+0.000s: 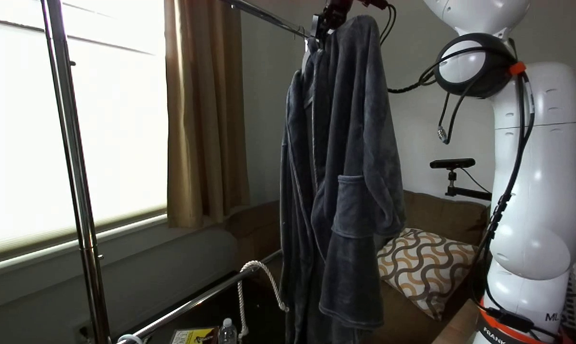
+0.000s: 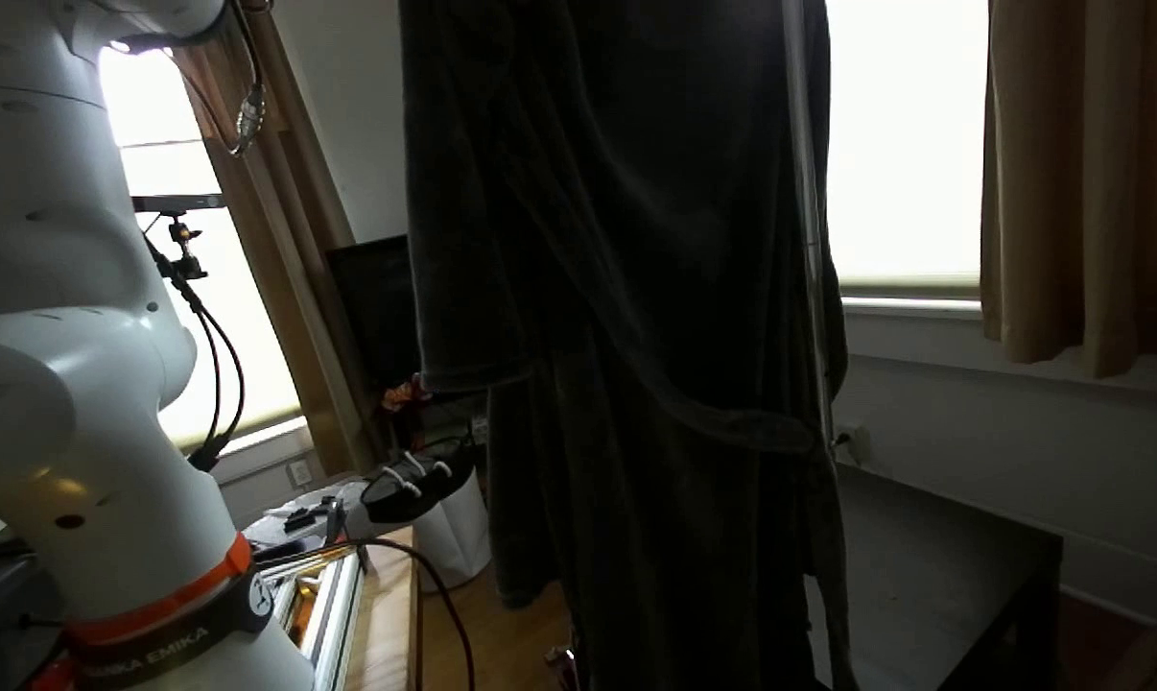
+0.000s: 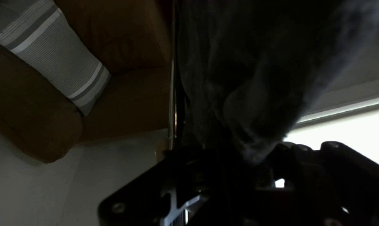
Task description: Move the robe from the left to the right side of the rail
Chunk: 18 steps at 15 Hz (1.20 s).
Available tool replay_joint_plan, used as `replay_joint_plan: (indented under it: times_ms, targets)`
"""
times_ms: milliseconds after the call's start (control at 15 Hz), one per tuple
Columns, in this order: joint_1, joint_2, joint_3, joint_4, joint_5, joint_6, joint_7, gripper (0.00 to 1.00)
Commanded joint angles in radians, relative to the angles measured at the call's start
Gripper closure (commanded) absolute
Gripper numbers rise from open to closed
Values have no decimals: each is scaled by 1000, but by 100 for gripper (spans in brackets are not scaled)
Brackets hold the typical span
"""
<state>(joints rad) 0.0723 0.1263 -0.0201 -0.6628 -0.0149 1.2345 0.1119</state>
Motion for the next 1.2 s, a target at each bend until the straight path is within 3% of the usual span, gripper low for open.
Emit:
replay_joint_plan:
  times_ms: [0,400,467,533,800,1000,1133]
  targets:
    - [-3,84,4,147,19,-82,5,97]
    - [61,71,19,153,-41,-51,18,97]
    - [71,65,20,144,-44,-66,15,64]
    - [80,60,21,137,-42,-66,27,63]
    - [150,13,16,135,-147,-74,87,34]
    - [258,-47,38,134,-339,-95,61,12]
    - [333,-97,95,114,-390,-124,-6,0]
